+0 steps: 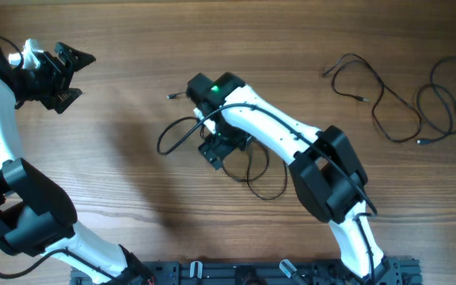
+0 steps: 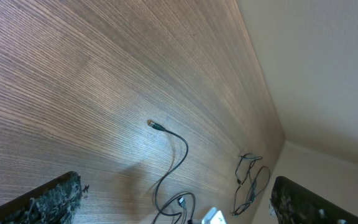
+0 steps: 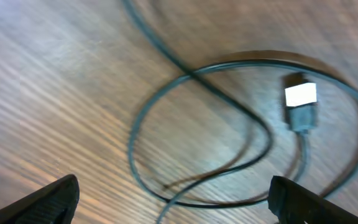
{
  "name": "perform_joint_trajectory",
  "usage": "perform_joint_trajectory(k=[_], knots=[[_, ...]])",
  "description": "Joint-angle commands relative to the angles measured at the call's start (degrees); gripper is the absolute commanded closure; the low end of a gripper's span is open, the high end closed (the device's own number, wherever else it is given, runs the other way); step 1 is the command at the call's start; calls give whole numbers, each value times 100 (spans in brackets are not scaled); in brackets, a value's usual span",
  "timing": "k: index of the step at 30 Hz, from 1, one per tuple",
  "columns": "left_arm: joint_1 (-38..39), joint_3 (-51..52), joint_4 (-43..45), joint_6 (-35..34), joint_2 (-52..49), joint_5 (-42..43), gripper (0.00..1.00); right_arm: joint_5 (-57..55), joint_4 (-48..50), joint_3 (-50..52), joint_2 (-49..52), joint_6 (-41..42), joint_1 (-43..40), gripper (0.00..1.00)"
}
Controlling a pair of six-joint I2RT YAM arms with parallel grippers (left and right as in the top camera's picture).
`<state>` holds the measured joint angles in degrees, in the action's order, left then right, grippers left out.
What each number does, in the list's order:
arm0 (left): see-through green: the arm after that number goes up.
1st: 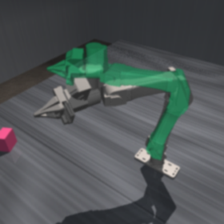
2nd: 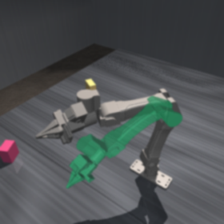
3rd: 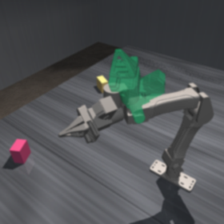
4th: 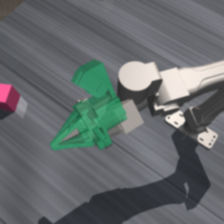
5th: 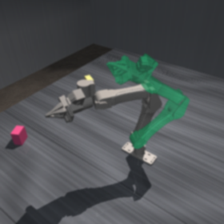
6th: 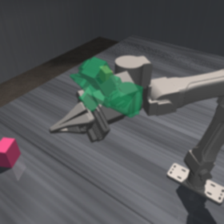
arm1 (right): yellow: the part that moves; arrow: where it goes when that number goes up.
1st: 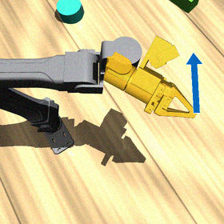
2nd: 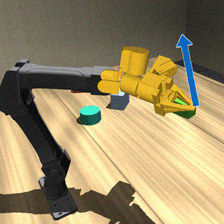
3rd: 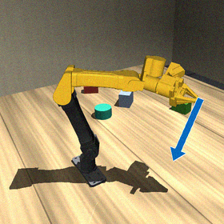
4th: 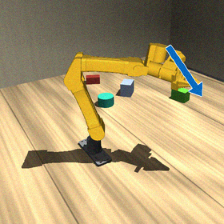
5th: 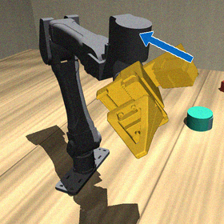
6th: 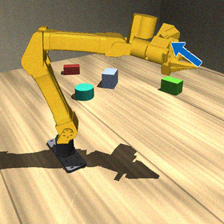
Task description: Untangle cables
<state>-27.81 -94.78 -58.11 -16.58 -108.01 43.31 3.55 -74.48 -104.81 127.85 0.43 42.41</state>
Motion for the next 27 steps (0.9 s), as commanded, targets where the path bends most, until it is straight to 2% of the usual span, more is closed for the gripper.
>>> perform_joint_trajectory(k=[1, 4, 7, 15, 21, 27], knots=[[-4, 15, -2, 118, 11, 0, 0, -157, 118, 149, -50, 98, -210, 0], [-4, 15, -2, 118, 11, 0, 0, 7, 295, 413, -46, -28, -330, 0], [-4, 15, -2, 118, 11, 0, 0, 638, 562, 693, -46, -345, -389, 0], [-4, 15, -2, 118, 11, 0, 0, 1462, 988, 1198, -46, -326, -302, 0], [-4, 15, -2, 118, 11, 0, 0, 1377, 1016, 1217, -46, -326, -13, 0], [-4, 15, -2, 118, 11, 0, 0, 424, 931, 1217, -46, -151, 402, 1]])
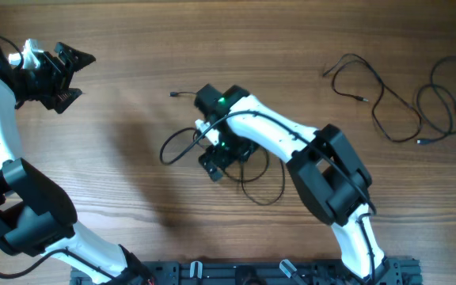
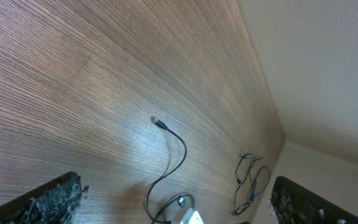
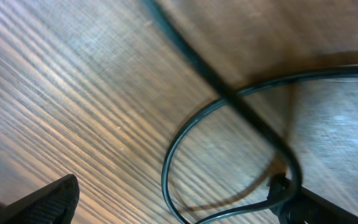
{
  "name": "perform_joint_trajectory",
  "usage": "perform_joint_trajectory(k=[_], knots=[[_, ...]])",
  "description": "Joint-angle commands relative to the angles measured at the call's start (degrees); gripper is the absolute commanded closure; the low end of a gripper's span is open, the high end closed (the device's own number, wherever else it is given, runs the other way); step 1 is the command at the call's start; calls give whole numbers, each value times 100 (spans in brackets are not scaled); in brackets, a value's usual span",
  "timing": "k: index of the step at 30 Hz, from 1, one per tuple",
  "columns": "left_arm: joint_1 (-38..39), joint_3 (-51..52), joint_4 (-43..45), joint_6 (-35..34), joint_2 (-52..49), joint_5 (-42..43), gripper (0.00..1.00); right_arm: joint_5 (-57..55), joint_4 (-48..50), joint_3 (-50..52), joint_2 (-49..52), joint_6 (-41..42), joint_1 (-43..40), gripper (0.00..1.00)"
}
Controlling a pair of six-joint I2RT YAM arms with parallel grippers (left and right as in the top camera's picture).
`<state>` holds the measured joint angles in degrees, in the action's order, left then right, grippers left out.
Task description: Untangle cables
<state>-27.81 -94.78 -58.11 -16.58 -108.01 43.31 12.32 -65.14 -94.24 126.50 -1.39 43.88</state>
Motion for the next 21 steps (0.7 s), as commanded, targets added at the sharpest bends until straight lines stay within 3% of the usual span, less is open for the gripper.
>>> perform_joint_trajectory(k=[1, 4, 12, 16, 21], knots=[[-7, 15, -2, 118, 11, 0, 0, -542, -4, 160, 90, 31, 332, 1], [-4, 15, -2, 118, 11, 0, 0, -649, 4, 160, 90, 7, 511, 7], [-7, 15, -2, 118, 11, 0, 0, -675, 48, 227, 90, 7, 605, 40], [-4, 15, -2, 118, 11, 0, 0, -675, 127, 289, 92, 11, 605, 51], [-7, 15, -2, 118, 11, 0, 0, -684, 129, 289, 92, 55, 605, 55]])
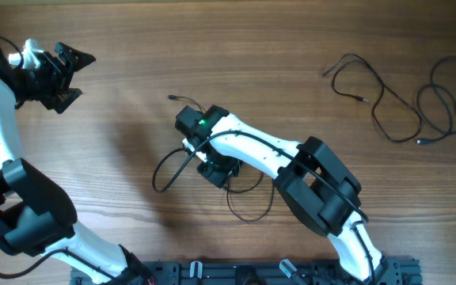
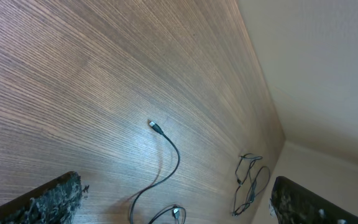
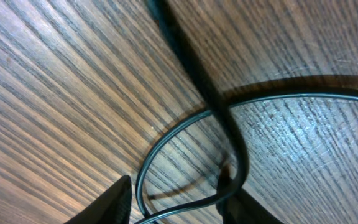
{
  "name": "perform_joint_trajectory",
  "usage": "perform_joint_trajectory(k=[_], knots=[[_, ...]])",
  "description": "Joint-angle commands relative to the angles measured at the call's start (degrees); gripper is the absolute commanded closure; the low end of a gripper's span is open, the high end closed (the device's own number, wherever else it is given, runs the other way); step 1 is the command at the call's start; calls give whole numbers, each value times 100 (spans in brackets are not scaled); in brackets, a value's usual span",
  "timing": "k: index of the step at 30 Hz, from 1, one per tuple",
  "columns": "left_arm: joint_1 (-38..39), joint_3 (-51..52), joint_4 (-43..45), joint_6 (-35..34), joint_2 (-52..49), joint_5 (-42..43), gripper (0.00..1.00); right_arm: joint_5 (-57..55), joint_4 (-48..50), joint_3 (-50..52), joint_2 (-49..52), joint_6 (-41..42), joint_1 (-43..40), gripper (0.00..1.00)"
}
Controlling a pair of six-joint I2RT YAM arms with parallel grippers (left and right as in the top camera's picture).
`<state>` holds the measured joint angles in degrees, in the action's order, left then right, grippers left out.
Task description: Untangle cables
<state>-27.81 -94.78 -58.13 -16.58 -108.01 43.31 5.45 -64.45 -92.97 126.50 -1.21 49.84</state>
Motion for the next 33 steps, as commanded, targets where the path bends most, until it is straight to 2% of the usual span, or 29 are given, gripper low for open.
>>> perform_joint_trajectory(k=[1, 6, 12, 17, 24, 28, 30, 31, 32, 33], knots=[[-4, 15, 0, 118, 11, 0, 0, -31, 59, 162, 92, 68, 9, 55], [-4, 15, 0, 118, 11, 0, 0, -485, 24, 162, 92, 734, 9, 47], [-4, 15, 0, 118, 11, 0, 0, -354, -55, 387, 101, 817, 81, 48], [-4, 15, 0, 118, 11, 0, 0, -704, -94, 492, 101, 1237, 238, 63], [-4, 15, 0, 118, 11, 0, 0, -870, -28, 492, 101, 1141, 339, 72], [-4, 15, 0, 118, 11, 0, 0, -356, -28, 492, 101, 748, 129, 71], [-4, 15, 0, 118, 11, 0, 0, -22, -31, 492, 101, 717, -7, 74], [-7, 15, 0, 118, 11, 0, 0, 129, -33, 492, 101, 717, -63, 79], [-4, 15, 0, 118, 11, 0, 0, 326, -37, 492, 101, 719, -140, 91], [-4, 15, 0, 118, 11, 0, 0, 514, -46, 490, 101, 717, -212, 96]])
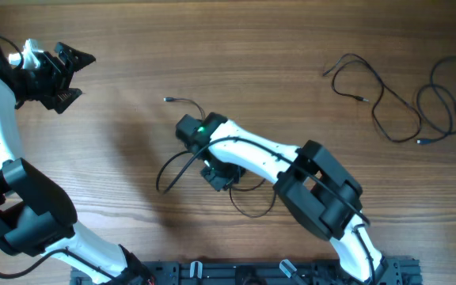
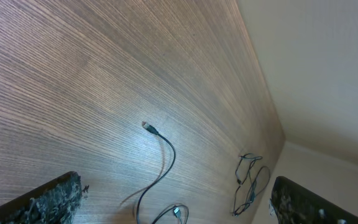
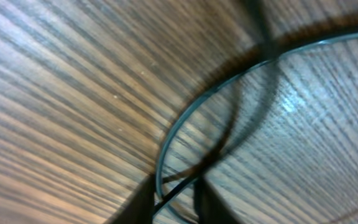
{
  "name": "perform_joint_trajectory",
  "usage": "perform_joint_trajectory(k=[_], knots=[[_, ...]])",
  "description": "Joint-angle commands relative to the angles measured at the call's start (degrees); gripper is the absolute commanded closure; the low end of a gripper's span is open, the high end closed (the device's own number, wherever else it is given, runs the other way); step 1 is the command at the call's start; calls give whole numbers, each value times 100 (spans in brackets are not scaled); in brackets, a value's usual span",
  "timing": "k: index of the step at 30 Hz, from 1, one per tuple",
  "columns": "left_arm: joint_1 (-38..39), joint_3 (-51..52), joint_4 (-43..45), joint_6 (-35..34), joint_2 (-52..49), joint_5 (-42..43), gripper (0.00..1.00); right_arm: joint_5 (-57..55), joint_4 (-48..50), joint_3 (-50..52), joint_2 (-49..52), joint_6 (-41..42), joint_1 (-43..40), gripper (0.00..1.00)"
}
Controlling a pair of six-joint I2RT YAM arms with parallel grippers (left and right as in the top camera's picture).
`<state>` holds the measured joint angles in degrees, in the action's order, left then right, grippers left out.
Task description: Untangle cables
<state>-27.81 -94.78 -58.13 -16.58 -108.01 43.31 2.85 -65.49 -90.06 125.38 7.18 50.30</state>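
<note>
A thin black cable (image 1: pixel 182 155) lies in loops at the table's middle, one plug end (image 1: pixel 167 100) pointing up-left. My right gripper (image 1: pixel 218 176) sits low on those loops. In the right wrist view its dark fingers (image 3: pixel 143 200) stand close together with a cable strand (image 3: pixel 178 198) pinched between them, above a round loop (image 3: pixel 185 118). My left gripper (image 1: pixel 74 71) hangs high at the far left corner, open and holding nothing. From the left wrist view (image 2: pixel 174 180) the same cable (image 2: pixel 164 155) shows far below.
Two more black cables lie spread at the back right, one (image 1: pixel 370 91) nearer the middle and one (image 1: pixel 448 99) by the right edge; both appear small in the left wrist view (image 2: pixel 250 180). The right arm's white links (image 1: pixel 275 162) cross the table's middle.
My right gripper's fingers have drawn closer together and now pinch a cable strand. The cable's plug end has shifted slightly left. The left arm has not moved.
My right gripper was wide open over the loops and a plug. Then it stood lower and further left, still wide open with a strand before it. Then its fingers were half shut around the strand, and now they grip it. The cable's loops shifted left meanwhile.
</note>
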Motion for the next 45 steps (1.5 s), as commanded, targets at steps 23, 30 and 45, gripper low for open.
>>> perform_joint_trajectory(k=[23, 30, 45], knots=[[-4, 15, 0, 118, 11, 0, 0, 2754, 122, -1547, -520, -1797, -1390, 96], [-4, 15, 0, 118, 11, 0, 0, 2498, 352, -1436, -483, -625, -1351, 96], [-4, 15, 0, 118, 11, 0, 0, 2887, 2052, -470, -485, 645, -1213, 21]])
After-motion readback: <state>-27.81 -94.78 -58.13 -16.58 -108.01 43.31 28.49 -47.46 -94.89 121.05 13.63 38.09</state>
